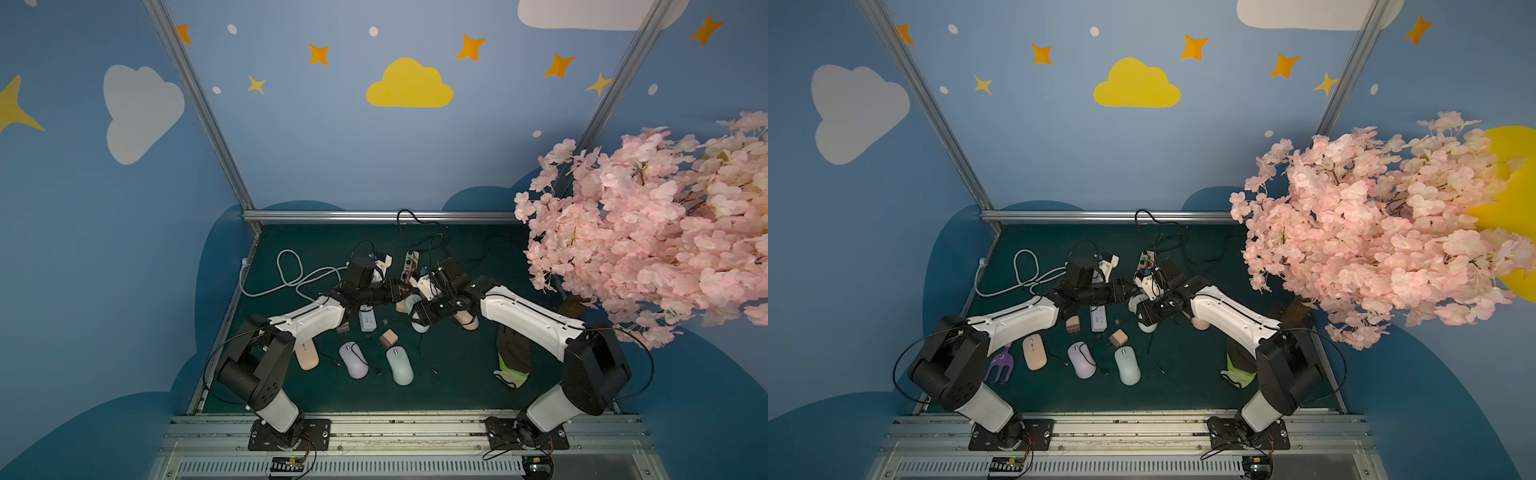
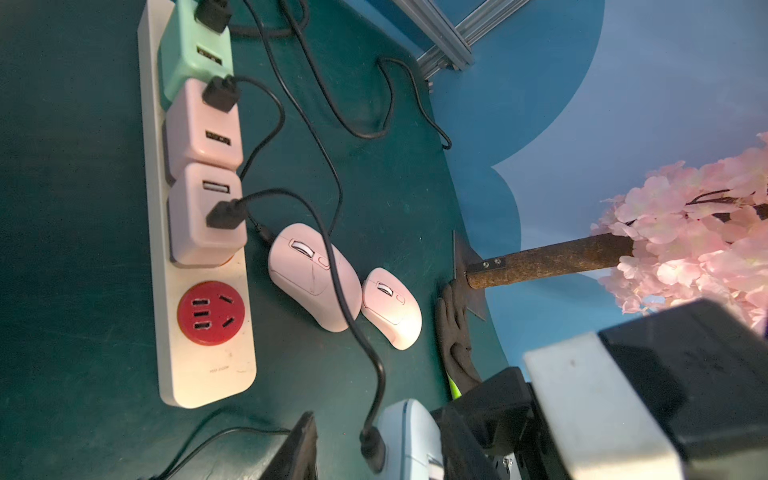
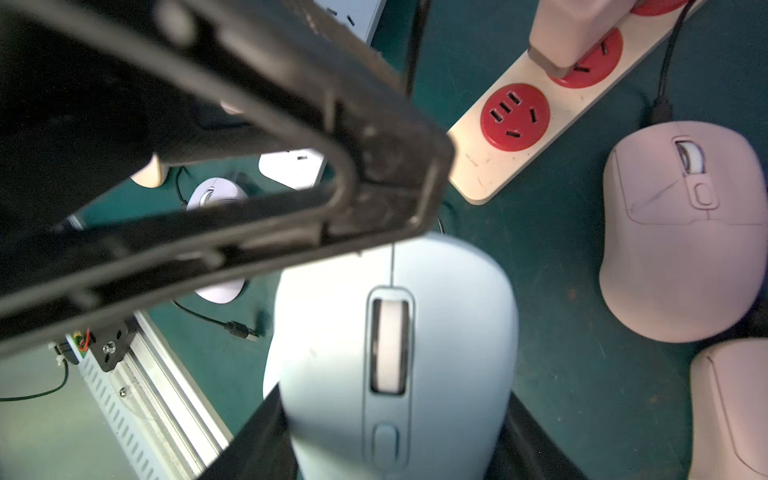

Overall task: Unplug the wireless mouse
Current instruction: Remove the power cord from the mouse.

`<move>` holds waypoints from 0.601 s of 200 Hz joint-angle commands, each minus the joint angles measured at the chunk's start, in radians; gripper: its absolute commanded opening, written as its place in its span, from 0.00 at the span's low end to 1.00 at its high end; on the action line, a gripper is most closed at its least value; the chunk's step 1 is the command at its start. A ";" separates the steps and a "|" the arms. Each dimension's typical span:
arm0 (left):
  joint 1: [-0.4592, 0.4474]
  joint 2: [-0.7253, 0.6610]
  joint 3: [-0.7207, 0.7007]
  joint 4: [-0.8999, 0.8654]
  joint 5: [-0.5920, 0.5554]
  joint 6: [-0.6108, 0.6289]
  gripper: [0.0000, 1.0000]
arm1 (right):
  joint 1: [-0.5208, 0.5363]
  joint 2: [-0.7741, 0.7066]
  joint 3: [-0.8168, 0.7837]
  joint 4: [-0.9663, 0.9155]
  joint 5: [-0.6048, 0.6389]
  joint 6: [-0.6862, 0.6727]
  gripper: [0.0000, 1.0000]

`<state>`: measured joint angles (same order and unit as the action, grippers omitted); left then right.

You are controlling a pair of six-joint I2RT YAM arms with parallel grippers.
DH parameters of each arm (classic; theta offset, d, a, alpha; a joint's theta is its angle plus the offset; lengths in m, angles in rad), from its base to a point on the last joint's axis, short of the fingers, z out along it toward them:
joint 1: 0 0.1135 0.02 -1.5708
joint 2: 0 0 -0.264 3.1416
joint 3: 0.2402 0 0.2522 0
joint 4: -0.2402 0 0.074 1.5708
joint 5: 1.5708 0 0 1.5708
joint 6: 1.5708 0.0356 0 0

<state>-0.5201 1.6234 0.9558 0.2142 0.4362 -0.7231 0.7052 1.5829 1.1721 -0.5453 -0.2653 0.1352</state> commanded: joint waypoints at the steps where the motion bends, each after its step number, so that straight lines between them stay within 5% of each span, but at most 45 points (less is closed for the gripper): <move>1: -0.002 0.013 0.020 -0.028 -0.004 0.019 0.43 | 0.007 -0.037 -0.005 -0.009 0.003 -0.002 0.00; 120: -0.002 0.066 0.046 -0.007 -0.016 0.008 0.20 | 0.033 -0.034 -0.016 -0.034 -0.009 -0.007 0.00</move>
<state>-0.5209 1.6680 0.9745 0.2096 0.4255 -0.7258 0.7284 1.5764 1.1717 -0.5591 -0.2638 0.1341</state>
